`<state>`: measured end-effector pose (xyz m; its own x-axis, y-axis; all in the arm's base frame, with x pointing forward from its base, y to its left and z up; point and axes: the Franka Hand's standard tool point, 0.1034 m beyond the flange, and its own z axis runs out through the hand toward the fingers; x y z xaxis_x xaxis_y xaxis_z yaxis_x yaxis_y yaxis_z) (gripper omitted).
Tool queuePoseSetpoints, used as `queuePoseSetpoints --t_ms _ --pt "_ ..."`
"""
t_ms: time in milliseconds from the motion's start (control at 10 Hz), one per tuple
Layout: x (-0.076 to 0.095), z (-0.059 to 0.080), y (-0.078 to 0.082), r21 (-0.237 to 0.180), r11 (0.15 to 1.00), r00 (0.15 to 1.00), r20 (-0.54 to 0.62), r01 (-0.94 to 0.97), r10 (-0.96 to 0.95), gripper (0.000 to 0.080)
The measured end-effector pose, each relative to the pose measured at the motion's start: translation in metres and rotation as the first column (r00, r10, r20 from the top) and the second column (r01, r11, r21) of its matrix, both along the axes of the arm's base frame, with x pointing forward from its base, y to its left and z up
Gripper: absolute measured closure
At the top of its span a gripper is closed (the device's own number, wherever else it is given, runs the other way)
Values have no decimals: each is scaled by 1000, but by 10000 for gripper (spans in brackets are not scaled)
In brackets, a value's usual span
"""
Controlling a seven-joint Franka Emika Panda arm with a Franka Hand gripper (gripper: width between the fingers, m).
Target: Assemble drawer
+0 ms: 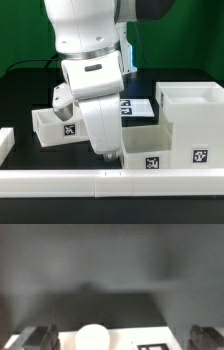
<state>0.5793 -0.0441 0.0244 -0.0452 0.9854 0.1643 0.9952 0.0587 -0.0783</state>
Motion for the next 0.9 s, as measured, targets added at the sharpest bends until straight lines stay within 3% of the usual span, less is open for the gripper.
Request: queuePoseSetpoints --t_ms 100,500,700,900 --pt "-3 -4 2 1 1000 1000 -12 21 -21 151" --pt "2 -1 42 1 993 992 -36 119 -119 151" --pt "3 -1 42 -28 992 992 -34 124 -125 151" --pt "3 -1 37 -28 992 992 -33 124 -125 151"
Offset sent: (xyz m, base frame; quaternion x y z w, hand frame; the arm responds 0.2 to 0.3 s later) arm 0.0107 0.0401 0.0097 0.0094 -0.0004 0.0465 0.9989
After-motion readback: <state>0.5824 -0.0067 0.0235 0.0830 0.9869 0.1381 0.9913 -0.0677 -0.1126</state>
